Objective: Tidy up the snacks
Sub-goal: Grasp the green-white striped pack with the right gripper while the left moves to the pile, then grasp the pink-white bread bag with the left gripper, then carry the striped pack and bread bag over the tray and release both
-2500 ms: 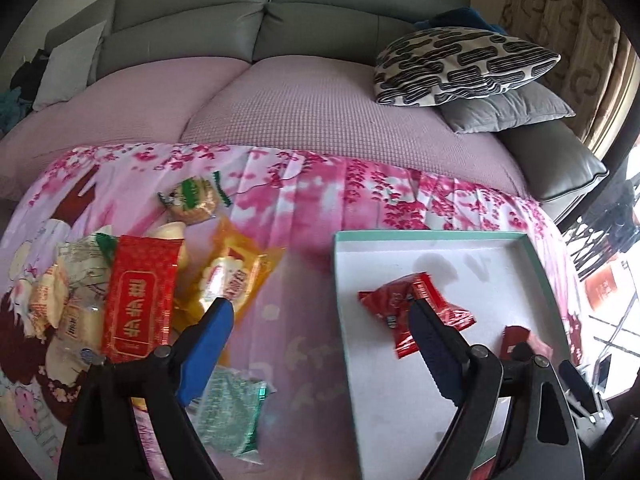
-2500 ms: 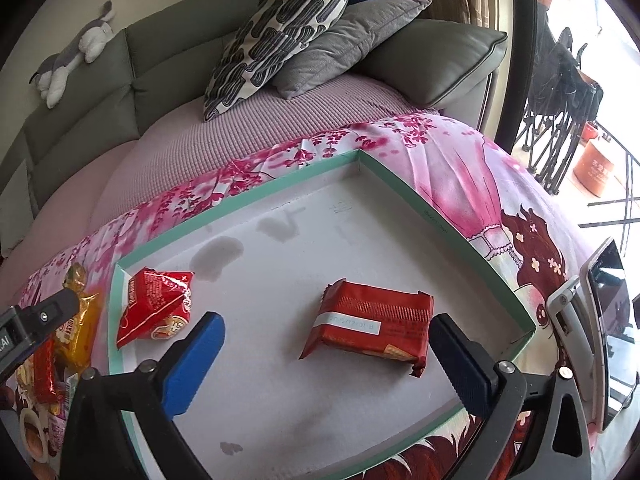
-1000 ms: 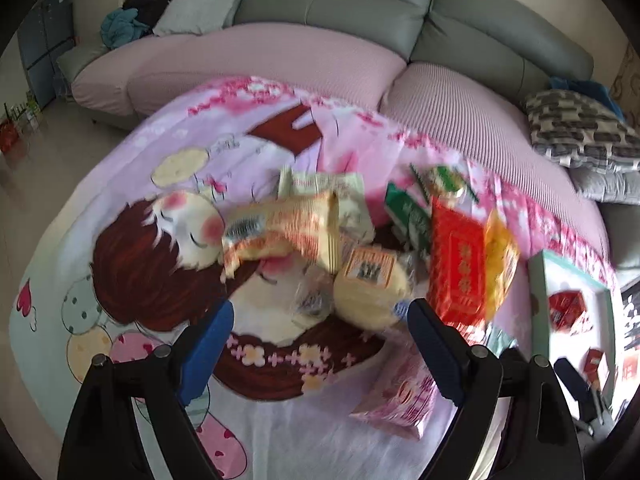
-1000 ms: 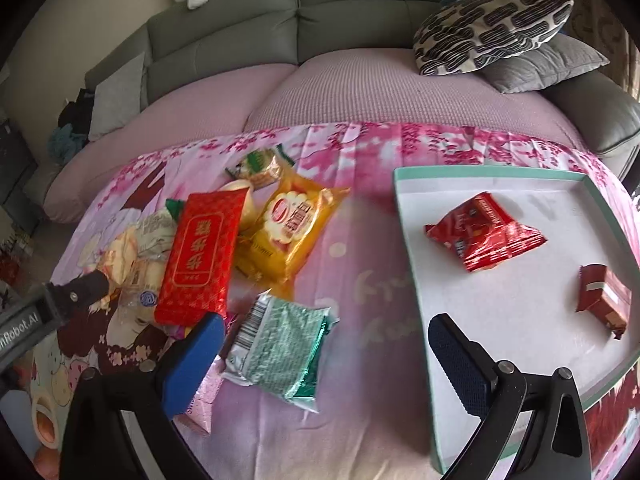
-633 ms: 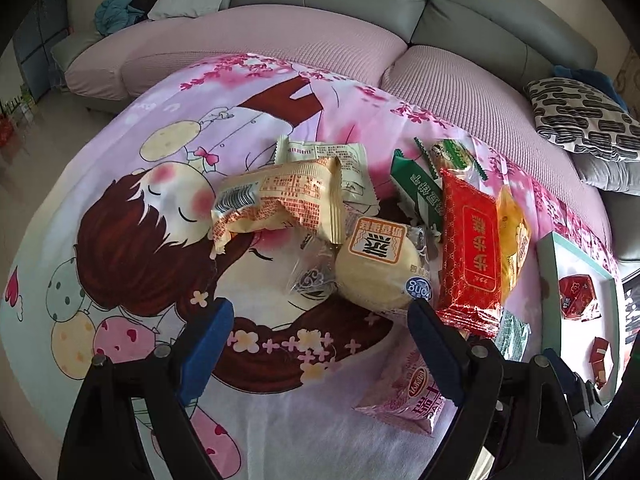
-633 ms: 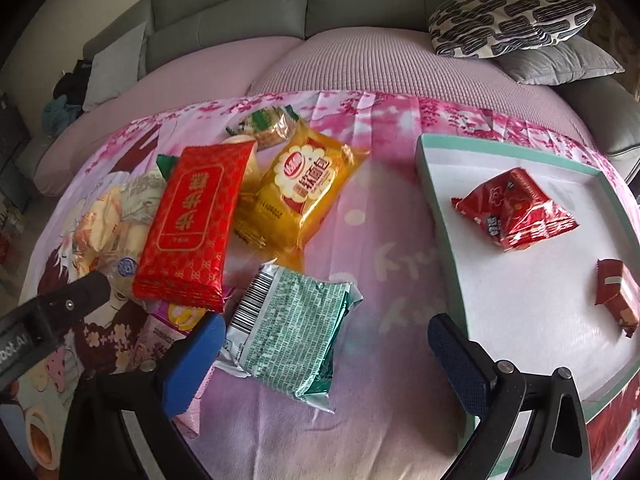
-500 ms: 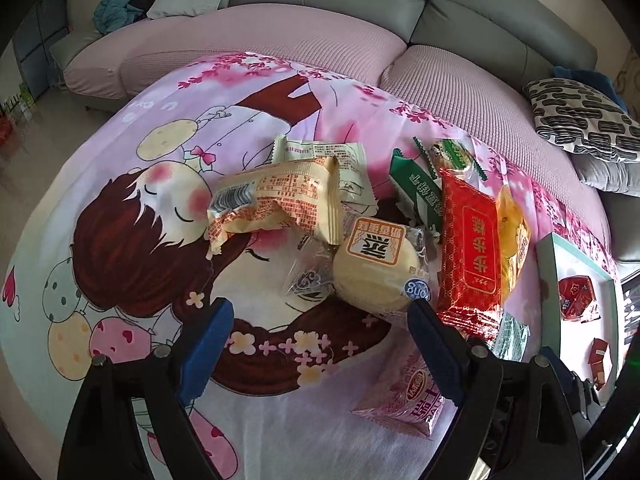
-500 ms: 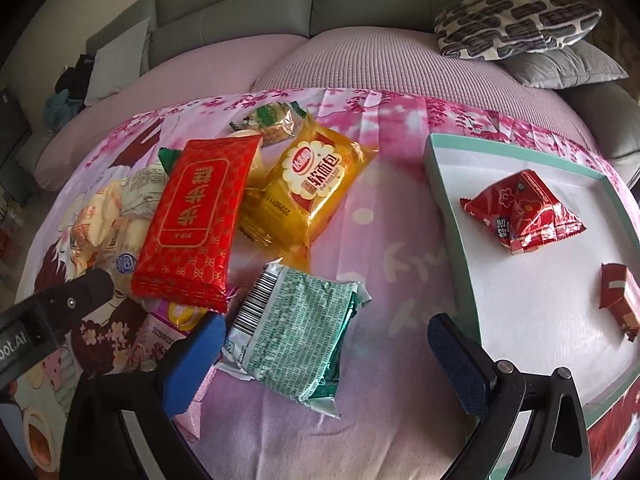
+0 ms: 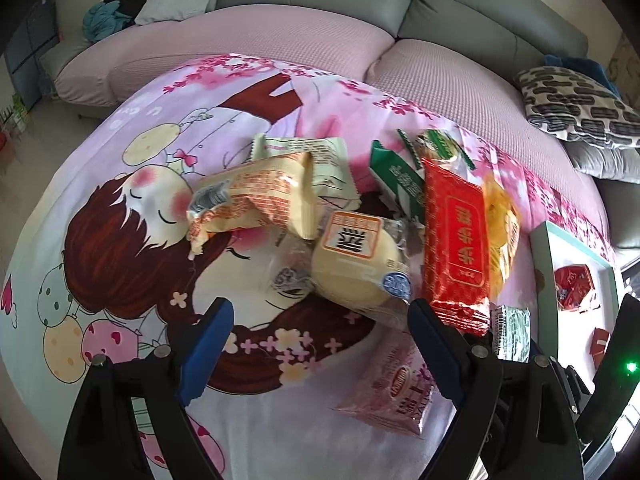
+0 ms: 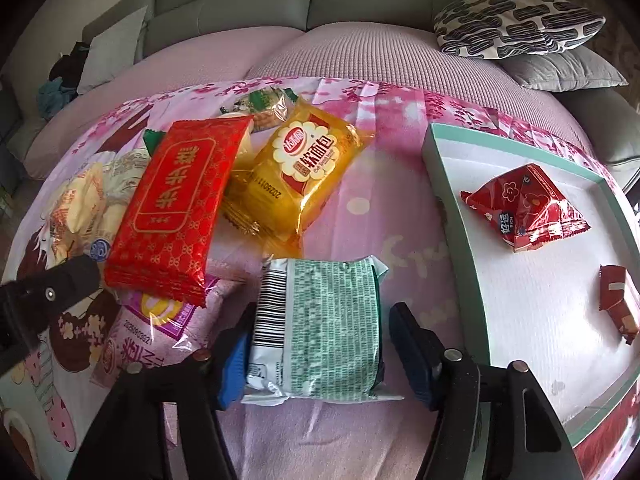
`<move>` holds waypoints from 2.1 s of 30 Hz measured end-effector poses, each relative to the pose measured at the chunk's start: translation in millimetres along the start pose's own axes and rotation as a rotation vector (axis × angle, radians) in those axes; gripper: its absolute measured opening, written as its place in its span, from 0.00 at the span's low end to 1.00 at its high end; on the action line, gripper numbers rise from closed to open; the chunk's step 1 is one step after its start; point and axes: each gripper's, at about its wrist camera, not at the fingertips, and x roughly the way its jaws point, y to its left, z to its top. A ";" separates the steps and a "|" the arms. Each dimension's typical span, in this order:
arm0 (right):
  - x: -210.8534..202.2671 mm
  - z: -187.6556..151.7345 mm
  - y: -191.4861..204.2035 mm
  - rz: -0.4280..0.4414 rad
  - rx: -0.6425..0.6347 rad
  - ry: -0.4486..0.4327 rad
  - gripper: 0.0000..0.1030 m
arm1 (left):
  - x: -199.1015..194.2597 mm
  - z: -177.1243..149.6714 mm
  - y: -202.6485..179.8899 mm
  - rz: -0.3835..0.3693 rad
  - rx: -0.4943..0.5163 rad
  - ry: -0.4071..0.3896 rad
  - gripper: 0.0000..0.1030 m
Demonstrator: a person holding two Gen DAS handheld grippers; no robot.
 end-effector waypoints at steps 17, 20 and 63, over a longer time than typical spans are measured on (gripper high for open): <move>-16.3 -17.3 -19.3 -0.015 0.027 0.038 0.52 | 18.5 -20.1 -44.3 -0.105 0.135 0.099 0.84; -18.3 -19.3 -21.0 -0.015 0.028 0.044 0.52 | 24.9 -23.1 -45.7 -0.099 0.140 0.121 0.56; -81.2 -15.0 -112.7 -0.005 0.278 -0.082 0.51 | -67.2 -24.2 -122.4 -0.331 0.306 -0.127 0.36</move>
